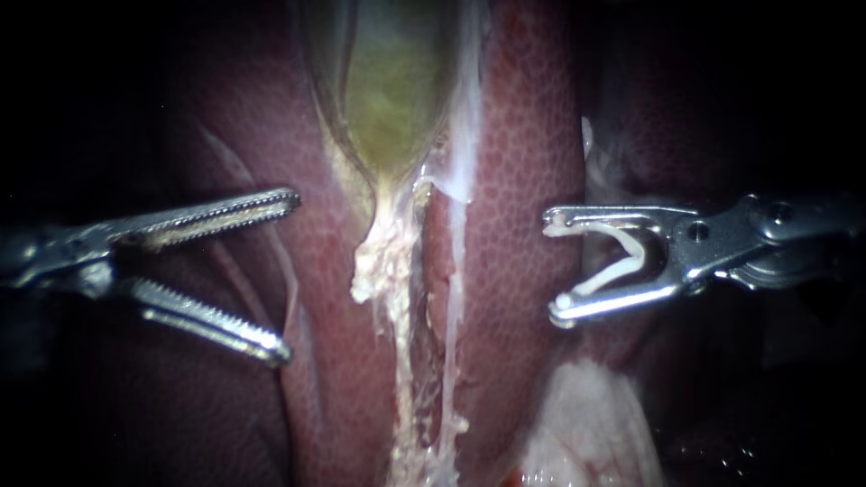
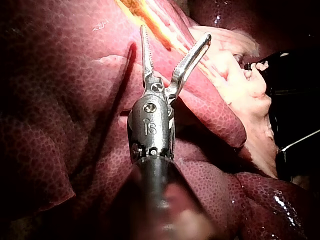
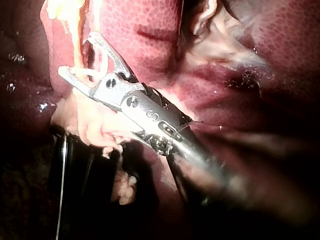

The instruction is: Grabbing gallbladder

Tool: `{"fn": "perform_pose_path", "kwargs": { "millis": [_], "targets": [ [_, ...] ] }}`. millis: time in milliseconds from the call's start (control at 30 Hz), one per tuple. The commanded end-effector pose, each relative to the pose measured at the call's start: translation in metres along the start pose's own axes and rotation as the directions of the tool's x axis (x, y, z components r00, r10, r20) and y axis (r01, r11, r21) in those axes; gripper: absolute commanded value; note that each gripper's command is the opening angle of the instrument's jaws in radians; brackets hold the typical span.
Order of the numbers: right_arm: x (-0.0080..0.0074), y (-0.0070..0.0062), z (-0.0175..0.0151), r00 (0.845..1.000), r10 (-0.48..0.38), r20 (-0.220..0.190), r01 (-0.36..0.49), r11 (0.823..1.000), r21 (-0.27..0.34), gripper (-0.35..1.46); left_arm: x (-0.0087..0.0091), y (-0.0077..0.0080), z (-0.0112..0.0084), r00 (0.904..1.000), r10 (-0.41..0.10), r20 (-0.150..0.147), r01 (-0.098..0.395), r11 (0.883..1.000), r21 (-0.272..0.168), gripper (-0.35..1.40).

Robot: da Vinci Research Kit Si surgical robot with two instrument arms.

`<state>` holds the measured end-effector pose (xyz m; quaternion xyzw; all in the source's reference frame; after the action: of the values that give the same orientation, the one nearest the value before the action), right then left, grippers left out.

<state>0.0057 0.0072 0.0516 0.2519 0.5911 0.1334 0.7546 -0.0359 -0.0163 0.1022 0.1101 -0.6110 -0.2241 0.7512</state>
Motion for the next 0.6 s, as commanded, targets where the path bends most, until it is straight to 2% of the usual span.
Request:
{"fn": "perform_pose_path", "kwargs": {
  "millis": [33,100,367,600],
  "targets": [
    [0.0,0.0,0.0,1.0,0.0,0.0,0.0,1.0,0.0,0.6,0.0001,0.0,0.0001,1.0,0.0,0.0,0.0,1.0,0.002,0.88],
    [0.0,0.0,0.0,1.0,0.0,0.0,0.0,1.0,0.0,0.6,0.0003,0.0,0.0003,1.0,0.001,-0.001,-0.001,1.0,-0.004,0.88],
    [0.0,0.0,0.0,1.0,0.0,0.0,0.0,1.0,0.0,0.6,0.0016,0.0005,0.0016,0.9983,-0.058,0.0,0.058,0.998,-0.019,0.86],
    [0.0,0.0,0.0,1.0,0.0,0.0,0.0,1.0,0.0,0.6,0.0027,0.0003,0.004,0.994,-0.11,0.003,0.11,0.993,-0.032,0.83]
  ]
}}
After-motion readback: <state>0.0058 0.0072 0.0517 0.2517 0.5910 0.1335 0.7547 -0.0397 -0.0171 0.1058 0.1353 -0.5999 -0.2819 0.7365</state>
